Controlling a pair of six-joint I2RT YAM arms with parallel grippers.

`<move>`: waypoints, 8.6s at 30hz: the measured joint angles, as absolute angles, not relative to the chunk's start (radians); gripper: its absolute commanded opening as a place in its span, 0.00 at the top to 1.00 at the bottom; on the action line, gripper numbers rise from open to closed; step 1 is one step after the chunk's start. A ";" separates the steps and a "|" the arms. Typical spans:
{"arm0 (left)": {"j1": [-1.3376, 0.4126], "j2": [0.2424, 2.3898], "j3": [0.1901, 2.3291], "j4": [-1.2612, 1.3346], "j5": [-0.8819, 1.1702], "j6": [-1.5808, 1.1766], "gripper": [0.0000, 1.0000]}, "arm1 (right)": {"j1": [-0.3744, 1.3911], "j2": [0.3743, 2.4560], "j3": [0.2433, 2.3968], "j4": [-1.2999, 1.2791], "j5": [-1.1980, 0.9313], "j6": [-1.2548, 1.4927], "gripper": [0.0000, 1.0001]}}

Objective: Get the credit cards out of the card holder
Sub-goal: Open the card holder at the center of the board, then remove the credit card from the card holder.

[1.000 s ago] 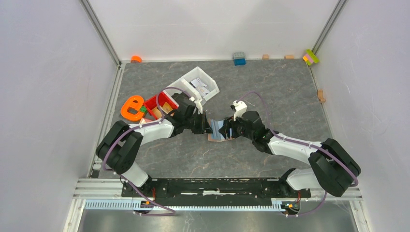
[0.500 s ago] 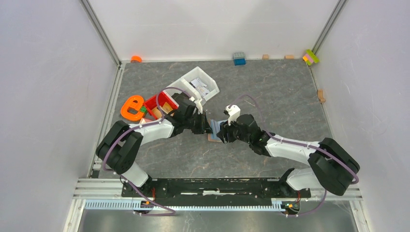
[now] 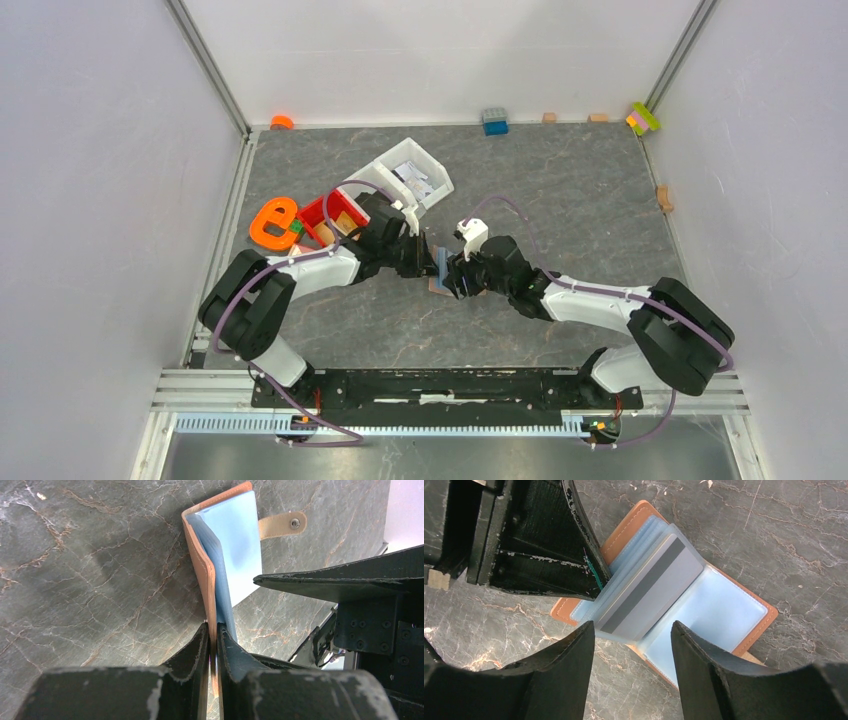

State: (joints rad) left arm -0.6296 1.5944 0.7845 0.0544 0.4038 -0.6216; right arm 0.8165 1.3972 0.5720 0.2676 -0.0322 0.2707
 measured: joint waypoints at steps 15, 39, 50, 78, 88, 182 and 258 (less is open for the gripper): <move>-0.630 1.594 0.785 0.054 0.404 -0.622 0.84 | 0.827 1.398 0.572 0.268 -0.033 0.264 0.27; -0.630 1.594 0.785 0.055 0.403 -0.622 0.84 | 0.841 1.417 0.587 0.266 -0.018 0.265 0.48; -0.629 1.594 0.785 0.058 0.404 -0.622 0.84 | 0.844 1.357 0.579 0.260 0.075 0.267 0.32; -0.600 1.642 0.789 0.069 0.467 -0.632 0.44 | 0.738 1.518 0.586 0.250 0.038 0.346 0.81; -0.556 1.635 0.744 0.151 0.501 -0.669 0.26 | 0.718 1.554 0.591 0.307 -0.138 0.379 0.81; -0.519 1.483 0.486 1.016 0.813 -1.044 0.98 | 0.437 1.453 0.183 1.458 -0.706 1.054 1.00; -0.510 1.273 0.457 0.702 0.635 -0.869 0.98 | 0.362 1.440 0.111 1.467 -0.714 1.131 1.00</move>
State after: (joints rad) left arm -0.5098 1.2732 0.4572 0.7025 0.6350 -0.8692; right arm 0.3618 1.4403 0.1108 1.4673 -0.7143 1.1309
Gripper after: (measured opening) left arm 0.051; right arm 0.007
